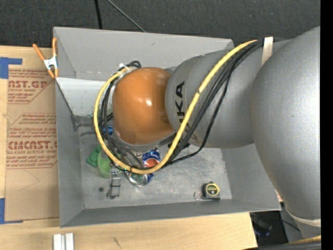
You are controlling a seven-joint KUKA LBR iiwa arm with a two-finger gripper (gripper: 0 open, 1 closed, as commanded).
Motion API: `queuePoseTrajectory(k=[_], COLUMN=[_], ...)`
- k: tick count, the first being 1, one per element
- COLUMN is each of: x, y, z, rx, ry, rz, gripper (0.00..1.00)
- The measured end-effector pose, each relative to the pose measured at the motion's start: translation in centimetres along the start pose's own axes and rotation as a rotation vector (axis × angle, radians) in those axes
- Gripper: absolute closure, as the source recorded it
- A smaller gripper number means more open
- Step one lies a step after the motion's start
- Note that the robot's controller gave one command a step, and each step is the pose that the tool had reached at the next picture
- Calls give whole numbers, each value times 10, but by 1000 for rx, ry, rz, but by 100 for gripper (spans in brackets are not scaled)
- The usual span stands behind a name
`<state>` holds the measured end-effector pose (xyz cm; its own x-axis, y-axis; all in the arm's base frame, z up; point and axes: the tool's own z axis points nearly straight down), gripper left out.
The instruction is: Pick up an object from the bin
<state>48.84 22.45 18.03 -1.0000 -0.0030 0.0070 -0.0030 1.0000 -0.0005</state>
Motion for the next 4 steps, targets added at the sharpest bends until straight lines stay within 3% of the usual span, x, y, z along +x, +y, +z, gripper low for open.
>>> queuePoseTrajectory(k=[1, 2, 3, 4], x=[-52, -63, -65, -79], y=[-23, -73, -69, -61], z=[87, 109, 106, -119], rx=[2, 0, -4, -2], ry=[-4, -11, -18, -19], rz=[-99, -59, -62, -87], gripper=[0, 0, 100, 100])
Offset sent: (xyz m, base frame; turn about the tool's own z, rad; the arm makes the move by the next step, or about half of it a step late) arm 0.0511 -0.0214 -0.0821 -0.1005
